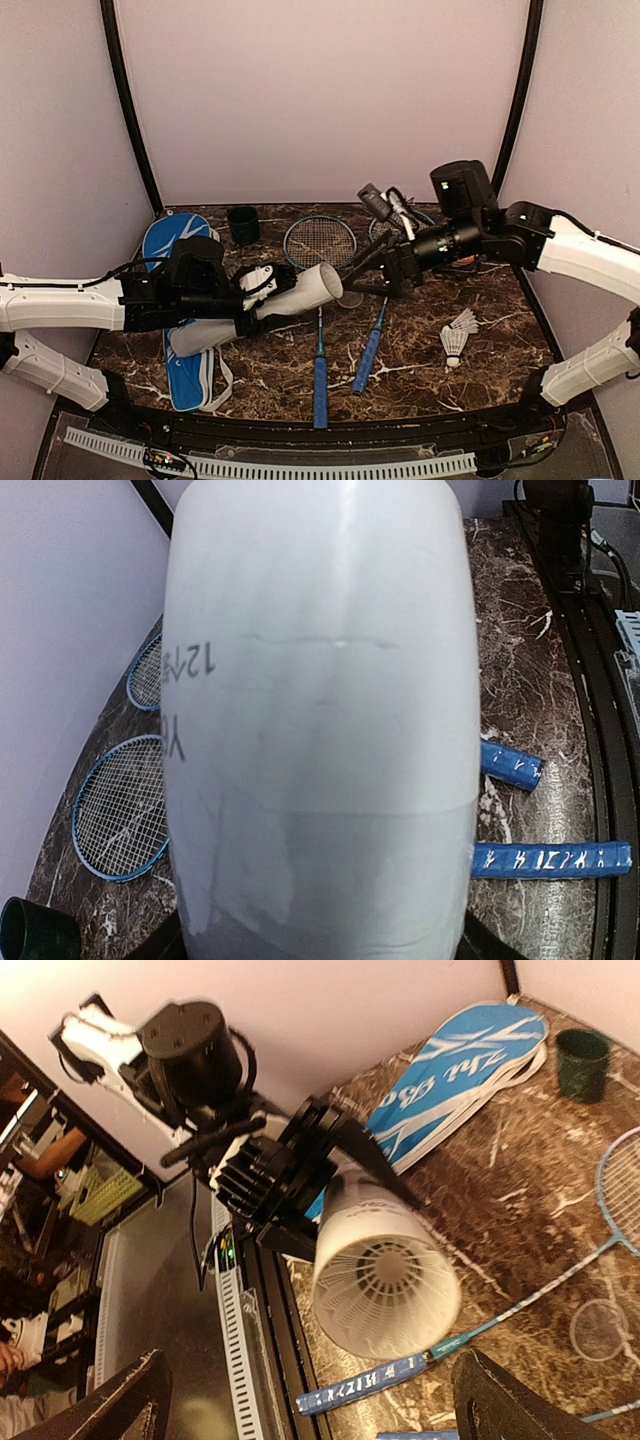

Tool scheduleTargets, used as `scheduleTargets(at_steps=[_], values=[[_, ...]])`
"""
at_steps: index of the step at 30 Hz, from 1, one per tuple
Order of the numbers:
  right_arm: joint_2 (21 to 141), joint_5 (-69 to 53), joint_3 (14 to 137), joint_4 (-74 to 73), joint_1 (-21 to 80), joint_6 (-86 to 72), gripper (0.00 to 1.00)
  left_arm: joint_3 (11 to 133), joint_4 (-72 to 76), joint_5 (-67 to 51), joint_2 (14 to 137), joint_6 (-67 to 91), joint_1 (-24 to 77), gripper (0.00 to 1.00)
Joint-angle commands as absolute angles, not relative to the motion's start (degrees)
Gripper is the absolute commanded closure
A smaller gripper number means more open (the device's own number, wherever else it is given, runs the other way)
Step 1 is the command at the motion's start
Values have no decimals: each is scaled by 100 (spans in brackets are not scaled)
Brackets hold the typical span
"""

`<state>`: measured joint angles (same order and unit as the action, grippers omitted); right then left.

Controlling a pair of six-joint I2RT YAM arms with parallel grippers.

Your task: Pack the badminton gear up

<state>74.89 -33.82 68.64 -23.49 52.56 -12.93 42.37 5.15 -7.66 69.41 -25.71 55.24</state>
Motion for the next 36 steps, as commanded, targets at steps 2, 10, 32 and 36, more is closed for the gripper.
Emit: scheduleTargets(at_steps=[2, 10, 32, 36], values=[[6263, -3489, 5974, -2072, 3932, -1686, 2, 4337, 502, -651, 6794, -2619, 5528, 66], [6032, -2460, 5135, -3720, 2374, -1682, 20, 4324, 543, -718, 6863, -2584, 5528, 66], [7389, -366, 5226, -4890, 3030, -1692, 31, 4254, 751, -895, 7027, -2600, 5528, 66], [7546, -316, 5225, -4874, 3029, -1686, 31, 4198, 827, -905, 7001, -2608, 5528, 66]])
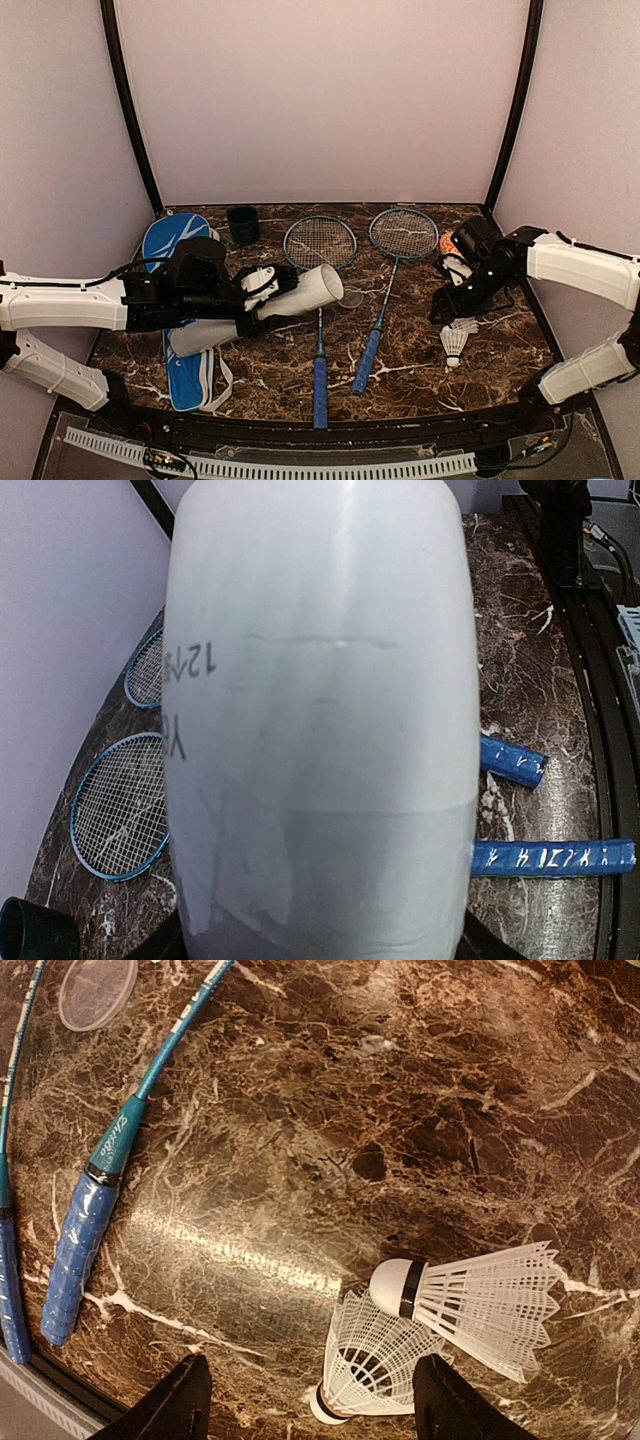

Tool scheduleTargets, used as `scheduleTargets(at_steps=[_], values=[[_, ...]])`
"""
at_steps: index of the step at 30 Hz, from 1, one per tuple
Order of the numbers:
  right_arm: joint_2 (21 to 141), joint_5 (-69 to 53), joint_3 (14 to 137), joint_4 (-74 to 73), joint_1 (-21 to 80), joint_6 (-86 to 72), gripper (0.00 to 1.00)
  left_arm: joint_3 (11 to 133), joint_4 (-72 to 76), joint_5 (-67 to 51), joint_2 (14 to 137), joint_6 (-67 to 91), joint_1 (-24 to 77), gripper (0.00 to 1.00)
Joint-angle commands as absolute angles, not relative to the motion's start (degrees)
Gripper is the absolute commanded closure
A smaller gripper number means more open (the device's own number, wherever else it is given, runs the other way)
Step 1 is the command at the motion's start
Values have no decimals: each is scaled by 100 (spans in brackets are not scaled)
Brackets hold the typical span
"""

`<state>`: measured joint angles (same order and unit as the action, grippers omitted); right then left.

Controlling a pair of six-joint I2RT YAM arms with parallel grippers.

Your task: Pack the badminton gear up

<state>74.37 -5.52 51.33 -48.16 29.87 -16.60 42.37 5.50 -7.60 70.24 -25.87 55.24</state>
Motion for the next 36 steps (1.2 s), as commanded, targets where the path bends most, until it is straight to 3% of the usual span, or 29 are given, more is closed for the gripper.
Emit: scheduleTargets(at_steps=[1, 6, 18, 26, 31, 36], values=[[7602, -344, 5217, -4863, 3030, -1676, 32, 4193, 827, -913, 7003, -2595, 5528, 66], [7743, -523, 5132, -4788, 3087, -1639, 43, 4172, 832, -915, 7016, -2597, 5528, 66], [8360, -274, 5084, -4805, 3286, -1741, 51, 4096, 960, -940, 6944, -2575, 5528, 66], [8496, -394, 5079, -4782, 3390, -1704, 73, 4069, 1001, -915, 6943, -2590, 5528, 66], [8463, -545, 5084, -4772, 3481, -1661, 99, 4078, 1008, -907, 6961, -2600, 5528, 66], [8227, -679, 5163, -4811, 3493, -1614, 100, 4070, 1010, -904, 6959, -2593, 5528, 66]])
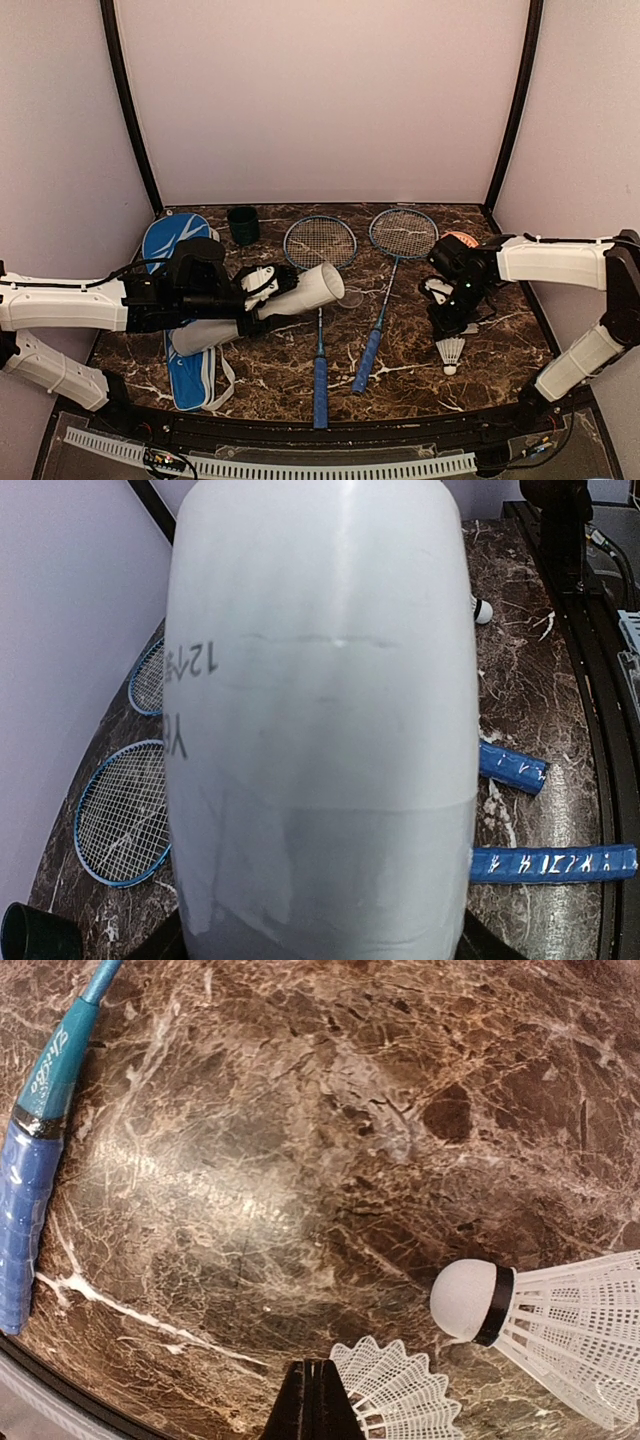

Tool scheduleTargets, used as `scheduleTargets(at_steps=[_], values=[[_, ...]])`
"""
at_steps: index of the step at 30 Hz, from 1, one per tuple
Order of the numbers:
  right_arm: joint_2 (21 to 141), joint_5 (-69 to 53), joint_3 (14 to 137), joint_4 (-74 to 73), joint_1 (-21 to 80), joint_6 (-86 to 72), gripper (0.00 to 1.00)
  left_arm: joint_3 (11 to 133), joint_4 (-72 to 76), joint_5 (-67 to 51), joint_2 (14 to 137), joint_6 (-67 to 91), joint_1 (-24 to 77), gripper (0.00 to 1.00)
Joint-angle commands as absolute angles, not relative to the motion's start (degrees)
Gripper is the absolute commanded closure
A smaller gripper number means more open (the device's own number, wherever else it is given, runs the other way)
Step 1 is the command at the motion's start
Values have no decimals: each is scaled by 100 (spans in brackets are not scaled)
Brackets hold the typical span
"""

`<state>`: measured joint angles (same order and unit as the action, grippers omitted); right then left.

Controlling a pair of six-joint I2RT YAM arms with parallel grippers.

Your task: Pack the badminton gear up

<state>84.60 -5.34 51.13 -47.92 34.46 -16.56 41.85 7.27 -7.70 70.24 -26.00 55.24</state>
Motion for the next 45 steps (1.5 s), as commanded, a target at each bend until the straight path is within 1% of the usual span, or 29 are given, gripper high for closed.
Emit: scheduleTargets(at_steps=[1, 6, 10, 15, 18, 23, 27, 30, 35, 39, 45], values=[[8166, -685, 5205, -4847, 3495, -1601, 100, 4069, 1015, -905, 6961, -2588, 5528, 66], [7839, -851, 5362, -4646, 3494, -1697, 100, 4044, 1101, -932, 6962, -2544, 5528, 66], [7431, -1168, 5666, -4193, 3489, -1949, 100, 4011, 1191, -915, 6915, -2499, 5528, 66], [6807, -1407, 6180, -3317, 3499, -2254, 100, 3885, 1371, -788, 6727, -2369, 5528, 66], [6635, -1499, 6552, -2771, 3519, -2382, 100, 3877, 1392, -653, 6656, -2330, 5528, 66], [6763, -1814, 7284, -1828, 3737, -2494, 100, 4104, 1173, -390, 6584, -2195, 5522, 66], [7000, -1794, 7660, -1021, 4315, -2450, 100, 4130, 1087, -303, 6330, -1921, 5521, 66], [7202, -1579, 7927, -662, 4813, -2317, 100, 4184, 971, -135, 6077, -1740, 5524, 66], [7481, -1243, 8267, -389, 5376, -2026, 100, 4786, 184, 156, 5889, -1544, 5525, 66], [7473, -1114, 8364, -161, 5563, -1956, 100, 5033, -27, -6, 5871, -1388, 5528, 66], [7452, -1115, 8470, -9, 5683, -1956, 100, 4948, 608, -539, 6051, -1016, 5528, 65]])
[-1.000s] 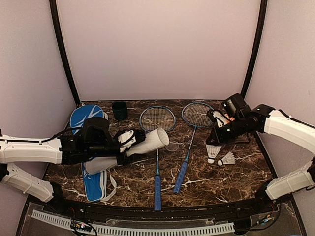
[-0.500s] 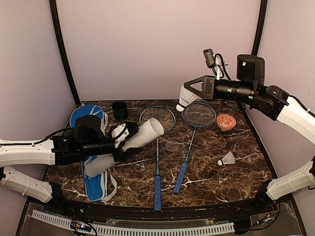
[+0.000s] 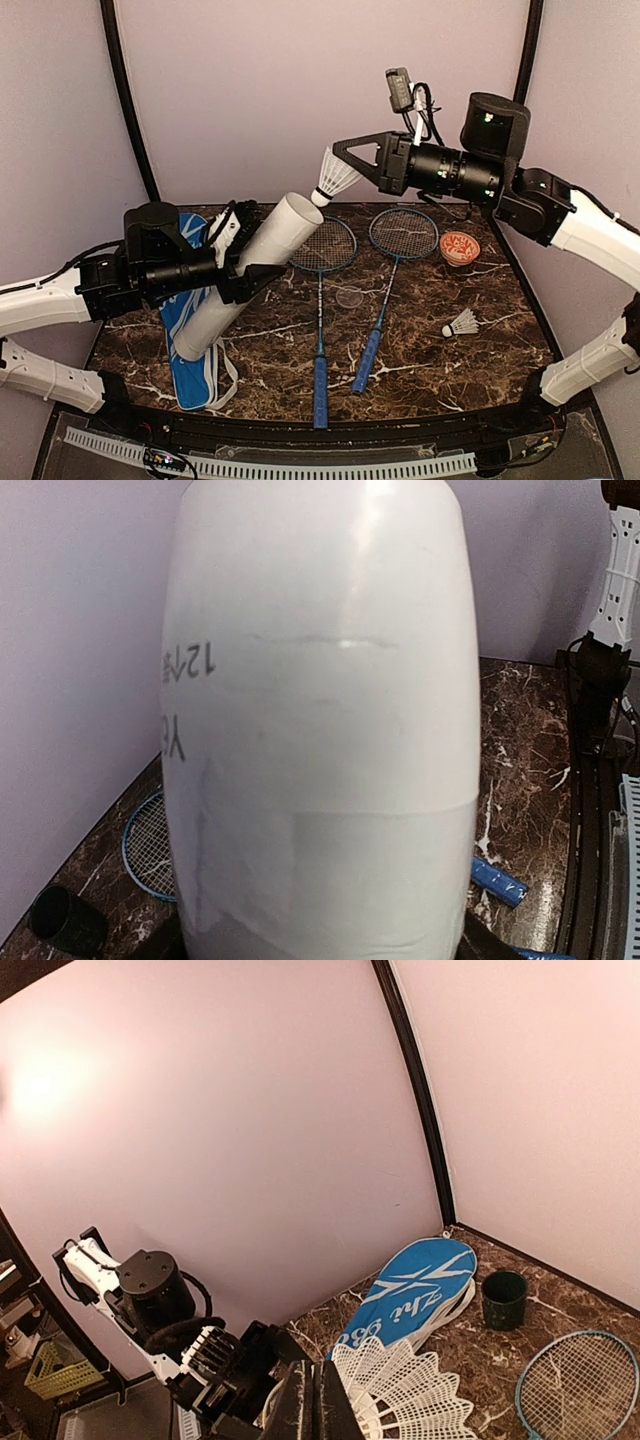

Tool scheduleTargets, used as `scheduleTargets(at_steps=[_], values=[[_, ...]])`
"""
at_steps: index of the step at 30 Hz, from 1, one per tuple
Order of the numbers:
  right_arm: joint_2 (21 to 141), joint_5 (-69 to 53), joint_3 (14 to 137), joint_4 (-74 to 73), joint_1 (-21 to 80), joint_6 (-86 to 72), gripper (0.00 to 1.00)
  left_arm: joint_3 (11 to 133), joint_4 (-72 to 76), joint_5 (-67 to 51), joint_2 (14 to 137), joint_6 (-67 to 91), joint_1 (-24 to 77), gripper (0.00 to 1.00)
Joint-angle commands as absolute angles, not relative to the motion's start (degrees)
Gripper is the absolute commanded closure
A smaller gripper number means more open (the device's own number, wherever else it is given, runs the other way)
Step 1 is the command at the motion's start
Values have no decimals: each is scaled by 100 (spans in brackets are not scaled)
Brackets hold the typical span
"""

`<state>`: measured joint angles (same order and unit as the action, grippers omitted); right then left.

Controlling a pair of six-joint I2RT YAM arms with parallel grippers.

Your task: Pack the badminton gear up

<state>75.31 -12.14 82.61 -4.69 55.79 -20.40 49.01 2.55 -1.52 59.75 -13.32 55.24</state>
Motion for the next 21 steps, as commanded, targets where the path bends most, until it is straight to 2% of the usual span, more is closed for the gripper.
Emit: scheduleTargets(at_steps=[1, 21], values=[[7472, -1115, 8483, -7, 5694, -1956, 100, 4948, 724, -634, 6108, -1004, 5536, 65], [7981, -1115, 8395, -161, 5976, -1956, 100, 4729, 1820, -694, 6290, -667, 5561, 64]])
